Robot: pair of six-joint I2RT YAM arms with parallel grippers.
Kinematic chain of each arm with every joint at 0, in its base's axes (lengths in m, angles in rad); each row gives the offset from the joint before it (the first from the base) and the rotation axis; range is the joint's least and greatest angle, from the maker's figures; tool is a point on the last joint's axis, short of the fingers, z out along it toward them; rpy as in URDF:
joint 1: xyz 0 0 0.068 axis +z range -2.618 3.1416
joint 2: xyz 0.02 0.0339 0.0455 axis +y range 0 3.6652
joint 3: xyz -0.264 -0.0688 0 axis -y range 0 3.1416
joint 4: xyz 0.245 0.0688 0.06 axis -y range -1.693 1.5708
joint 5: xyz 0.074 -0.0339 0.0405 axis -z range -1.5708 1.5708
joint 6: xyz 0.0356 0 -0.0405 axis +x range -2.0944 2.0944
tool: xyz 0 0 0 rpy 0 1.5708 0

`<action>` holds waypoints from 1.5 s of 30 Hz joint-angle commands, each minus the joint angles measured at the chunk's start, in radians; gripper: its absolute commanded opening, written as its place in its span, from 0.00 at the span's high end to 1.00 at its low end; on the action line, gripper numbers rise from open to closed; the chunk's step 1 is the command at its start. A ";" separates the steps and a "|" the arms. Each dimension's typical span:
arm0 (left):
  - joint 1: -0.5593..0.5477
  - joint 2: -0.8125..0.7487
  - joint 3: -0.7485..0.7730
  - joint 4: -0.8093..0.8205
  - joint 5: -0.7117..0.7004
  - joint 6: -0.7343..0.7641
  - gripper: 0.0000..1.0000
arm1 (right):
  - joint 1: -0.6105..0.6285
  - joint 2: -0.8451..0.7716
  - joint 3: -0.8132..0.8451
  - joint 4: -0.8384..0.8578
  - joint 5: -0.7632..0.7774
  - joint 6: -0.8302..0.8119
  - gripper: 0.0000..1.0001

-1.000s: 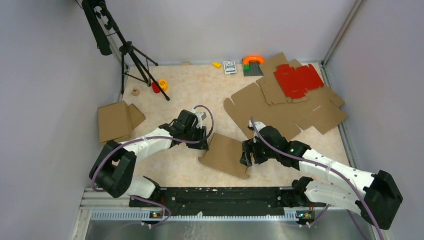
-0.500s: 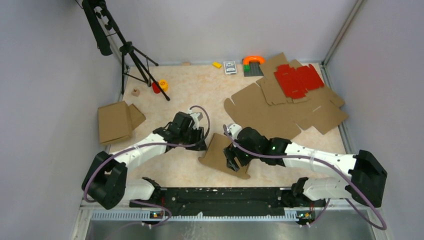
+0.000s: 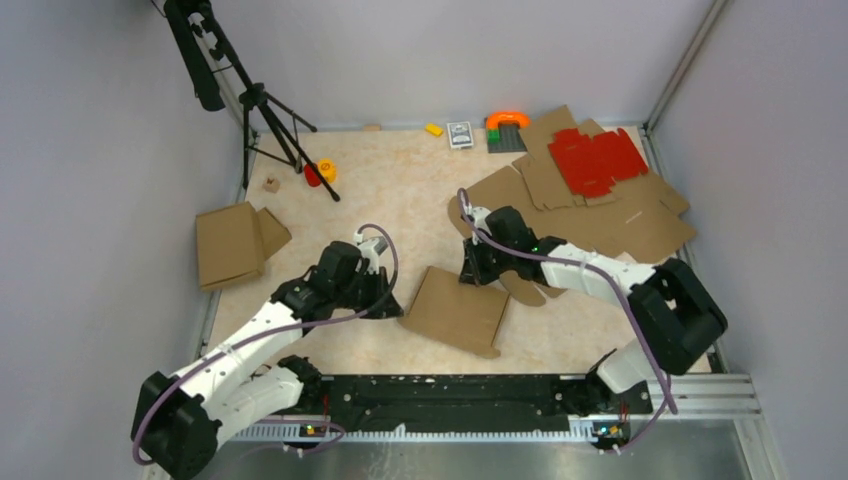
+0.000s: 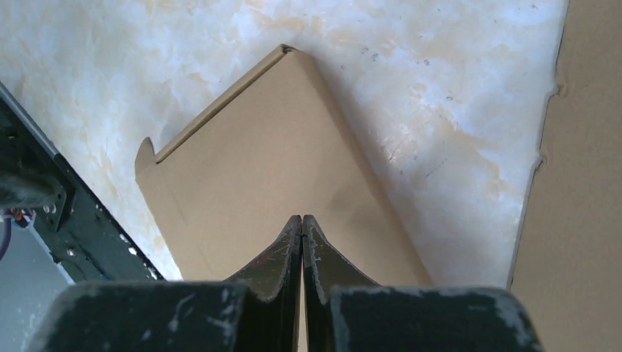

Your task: Fold the paper box

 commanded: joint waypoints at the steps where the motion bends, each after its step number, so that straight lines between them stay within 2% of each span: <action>1: -0.036 -0.077 -0.037 -0.038 0.050 -0.083 1.00 | -0.061 0.090 0.040 0.145 -0.181 0.020 1.00; 12: -0.240 0.014 -0.119 0.187 -0.016 -0.238 1.00 | -0.096 0.209 0.058 0.135 -0.064 -0.001 1.00; 17: -0.249 0.002 -0.161 0.262 -0.014 -0.261 1.00 | -0.160 0.259 0.035 0.222 -0.180 0.016 1.00; 22: -0.251 0.029 -0.214 0.363 -0.016 -0.263 1.00 | -0.178 0.311 0.051 0.250 -0.229 0.018 1.00; 29: -0.285 0.050 -0.292 0.559 -0.100 -0.253 1.00 | -0.239 0.404 0.081 0.319 -0.350 0.070 1.00; 35: -0.288 0.197 -0.316 0.734 -0.137 -0.194 1.00 | -0.271 0.460 0.112 0.356 -0.456 0.103 1.00; 39: -0.288 0.288 -0.322 0.853 -0.152 -0.191 1.00 | -0.276 0.428 0.113 0.365 -0.486 0.115 1.00; 45: -0.287 0.345 -0.313 0.911 -0.158 -0.198 1.00 | -0.275 0.379 0.137 0.338 -0.513 0.120 1.00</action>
